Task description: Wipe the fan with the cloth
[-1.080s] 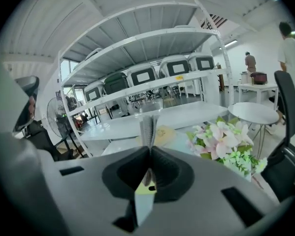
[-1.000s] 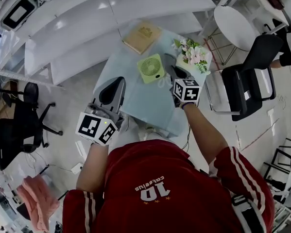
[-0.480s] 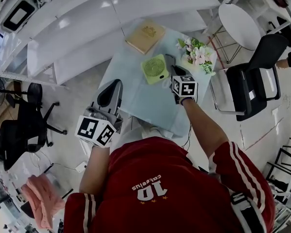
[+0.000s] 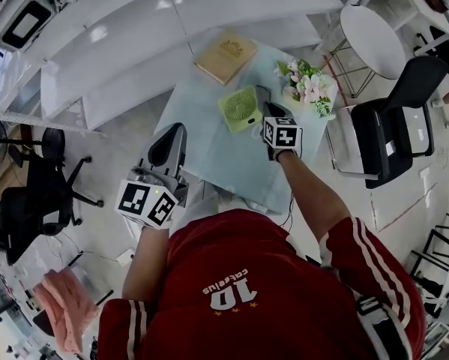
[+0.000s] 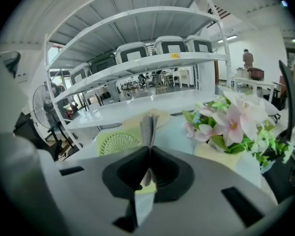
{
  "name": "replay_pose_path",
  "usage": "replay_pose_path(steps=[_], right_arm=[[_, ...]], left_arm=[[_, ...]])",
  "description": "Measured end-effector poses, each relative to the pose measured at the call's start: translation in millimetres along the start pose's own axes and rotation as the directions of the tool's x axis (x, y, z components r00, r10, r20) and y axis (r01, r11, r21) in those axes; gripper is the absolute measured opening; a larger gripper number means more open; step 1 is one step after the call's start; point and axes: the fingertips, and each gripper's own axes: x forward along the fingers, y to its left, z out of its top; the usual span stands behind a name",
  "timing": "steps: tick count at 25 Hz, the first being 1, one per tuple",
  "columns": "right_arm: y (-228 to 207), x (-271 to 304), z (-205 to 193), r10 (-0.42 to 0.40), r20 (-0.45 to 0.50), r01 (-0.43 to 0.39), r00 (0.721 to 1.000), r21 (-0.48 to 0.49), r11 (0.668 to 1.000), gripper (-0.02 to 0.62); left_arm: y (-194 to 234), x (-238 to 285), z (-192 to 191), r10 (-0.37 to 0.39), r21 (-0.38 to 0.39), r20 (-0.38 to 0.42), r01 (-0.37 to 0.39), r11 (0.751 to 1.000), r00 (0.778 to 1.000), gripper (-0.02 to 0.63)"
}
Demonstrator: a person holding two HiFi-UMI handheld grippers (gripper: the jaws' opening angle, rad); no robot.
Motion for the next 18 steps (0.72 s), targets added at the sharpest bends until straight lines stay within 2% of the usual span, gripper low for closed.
replay_pose_path(steps=[6, 10, 18], right_arm=[[1.8, 7.6, 0.6, 0.005, -0.014, -0.006, 1.000, -0.020, 1.000, 0.015], [4.4, 9.3, 1.6, 0.015, -0.018, -0.015, 1.000, -0.022, 1.000, 0.015], [14.2, 8.5, 1.3, 0.042, -0.014, -0.042, 0.999, -0.018, 0.999, 0.015]], left_arm=[[8.3, 3.6, 0.4, 0.008, -0.013, 0.001, -0.008, 1.000, 1.000, 0.003], [10.9, 6.3, 1.0, 0.014, -0.070, 0.008, -0.013, 0.997, 1.000, 0.003], [10.1, 11.2, -0.2, 0.000, -0.057, 0.003, 0.001, 0.998, 1.000, 0.003]])
